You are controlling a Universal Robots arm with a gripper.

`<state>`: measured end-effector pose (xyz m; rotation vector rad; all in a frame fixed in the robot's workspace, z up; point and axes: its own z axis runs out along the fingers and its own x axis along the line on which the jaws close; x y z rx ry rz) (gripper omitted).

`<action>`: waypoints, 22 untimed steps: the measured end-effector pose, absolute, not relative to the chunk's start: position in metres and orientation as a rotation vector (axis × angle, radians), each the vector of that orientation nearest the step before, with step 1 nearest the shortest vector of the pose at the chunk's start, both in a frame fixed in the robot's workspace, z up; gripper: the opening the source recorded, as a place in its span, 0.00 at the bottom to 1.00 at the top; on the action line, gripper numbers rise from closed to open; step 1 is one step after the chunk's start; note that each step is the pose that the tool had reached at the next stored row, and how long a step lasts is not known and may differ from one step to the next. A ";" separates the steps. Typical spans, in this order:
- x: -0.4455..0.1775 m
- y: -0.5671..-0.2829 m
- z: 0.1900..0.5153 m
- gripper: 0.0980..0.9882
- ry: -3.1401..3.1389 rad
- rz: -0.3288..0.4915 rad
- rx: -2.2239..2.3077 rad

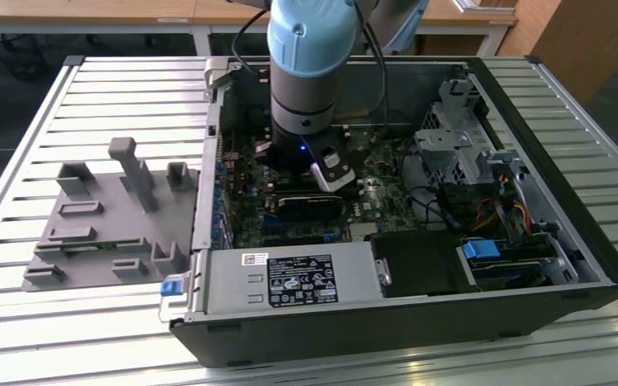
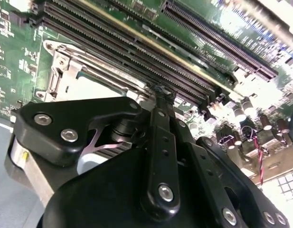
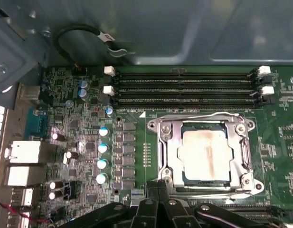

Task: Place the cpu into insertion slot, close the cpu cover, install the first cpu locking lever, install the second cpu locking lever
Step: 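Install the second cpu locking lever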

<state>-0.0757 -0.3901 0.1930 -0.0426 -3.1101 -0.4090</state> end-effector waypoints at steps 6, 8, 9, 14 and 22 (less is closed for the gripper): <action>-0.077 -0.388 0.191 0.01 -3.110 -0.410 -0.042; -0.078 -0.389 0.191 0.01 -3.110 -0.411 -0.042; -0.078 -0.389 0.191 0.01 -3.110 -0.411 -0.043; -0.078 -0.390 0.192 0.01 -3.110 -0.412 -0.042; -0.079 -0.390 0.199 0.01 -3.109 -0.414 -0.043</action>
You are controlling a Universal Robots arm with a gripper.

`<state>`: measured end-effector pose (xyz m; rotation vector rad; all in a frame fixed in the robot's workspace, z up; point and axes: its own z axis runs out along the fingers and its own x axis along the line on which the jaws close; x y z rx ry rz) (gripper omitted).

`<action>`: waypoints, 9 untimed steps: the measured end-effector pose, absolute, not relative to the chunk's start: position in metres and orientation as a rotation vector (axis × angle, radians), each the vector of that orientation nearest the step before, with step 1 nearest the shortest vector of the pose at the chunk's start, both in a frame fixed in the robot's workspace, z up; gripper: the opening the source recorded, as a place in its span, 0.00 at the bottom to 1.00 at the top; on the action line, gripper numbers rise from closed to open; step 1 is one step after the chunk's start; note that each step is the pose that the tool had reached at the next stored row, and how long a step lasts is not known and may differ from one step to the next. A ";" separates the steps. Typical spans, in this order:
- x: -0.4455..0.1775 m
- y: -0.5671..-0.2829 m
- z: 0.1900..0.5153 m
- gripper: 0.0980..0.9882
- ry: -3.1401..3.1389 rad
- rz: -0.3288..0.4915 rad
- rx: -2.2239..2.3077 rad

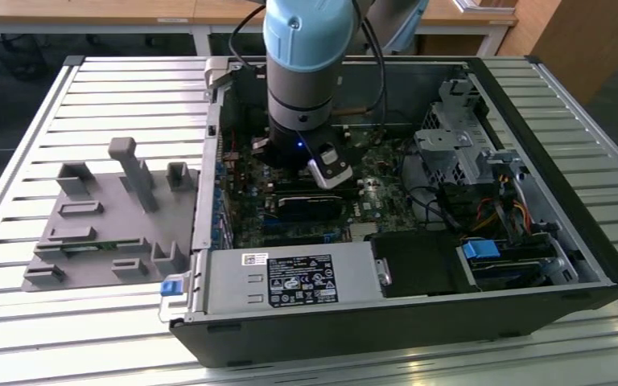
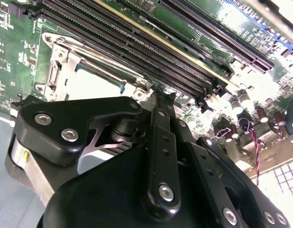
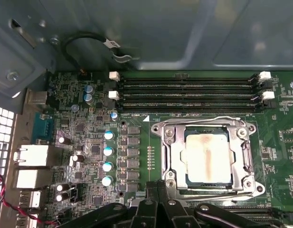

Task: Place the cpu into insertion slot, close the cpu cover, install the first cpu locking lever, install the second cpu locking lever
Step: 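Install the second cpu locking lever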

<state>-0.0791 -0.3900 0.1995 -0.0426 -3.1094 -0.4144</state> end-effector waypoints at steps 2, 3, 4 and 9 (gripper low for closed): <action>-0.079 -0.390 0.201 0.01 -3.109 -0.416 -0.043; -0.079 -0.390 0.202 0.01 -3.109 -0.416 -0.043; -0.079 -0.390 0.202 0.01 -3.109 -0.417 -0.043; -0.079 -0.390 0.207 0.01 -3.109 -0.419 -0.043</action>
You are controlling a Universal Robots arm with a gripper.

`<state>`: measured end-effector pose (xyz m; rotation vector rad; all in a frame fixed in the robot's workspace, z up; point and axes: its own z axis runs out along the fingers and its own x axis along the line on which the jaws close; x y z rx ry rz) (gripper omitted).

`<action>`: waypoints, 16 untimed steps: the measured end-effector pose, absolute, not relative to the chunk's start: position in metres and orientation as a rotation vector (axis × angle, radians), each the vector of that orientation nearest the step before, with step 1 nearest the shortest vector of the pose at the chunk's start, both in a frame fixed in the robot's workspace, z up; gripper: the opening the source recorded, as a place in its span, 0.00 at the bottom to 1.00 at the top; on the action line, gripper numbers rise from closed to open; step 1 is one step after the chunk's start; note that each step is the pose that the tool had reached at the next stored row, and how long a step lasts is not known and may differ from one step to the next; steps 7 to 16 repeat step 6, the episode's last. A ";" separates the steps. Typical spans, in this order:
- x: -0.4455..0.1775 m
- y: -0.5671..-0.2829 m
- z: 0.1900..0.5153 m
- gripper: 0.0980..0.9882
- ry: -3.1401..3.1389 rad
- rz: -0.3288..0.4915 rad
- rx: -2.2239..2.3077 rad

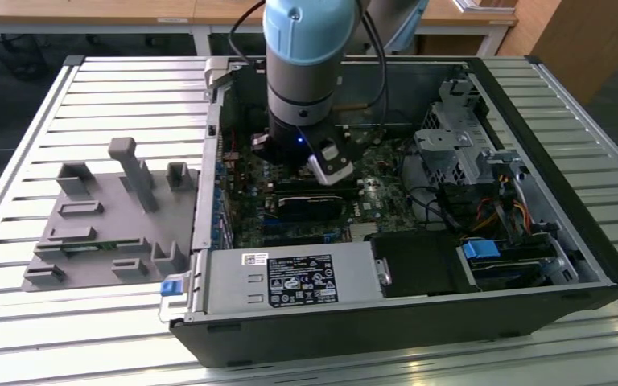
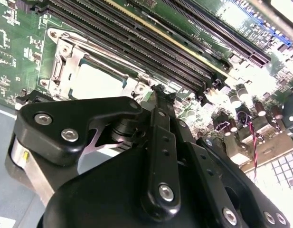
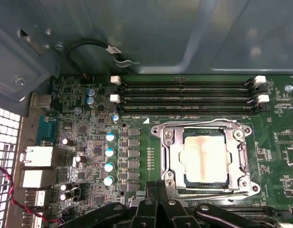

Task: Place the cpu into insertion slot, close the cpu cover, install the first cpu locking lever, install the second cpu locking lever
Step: 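Install the second cpu locking lever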

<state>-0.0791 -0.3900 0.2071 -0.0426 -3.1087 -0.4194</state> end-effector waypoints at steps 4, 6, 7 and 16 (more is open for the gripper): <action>-0.079 -0.390 0.210 0.01 -3.109 -0.420 -0.043; -0.079 -0.390 0.212 0.01 -3.109 -0.420 -0.043; -0.079 -0.390 0.212 0.01 -3.109 -0.420 -0.043; -0.079 -0.390 0.212 0.01 -3.109 -0.420 -0.043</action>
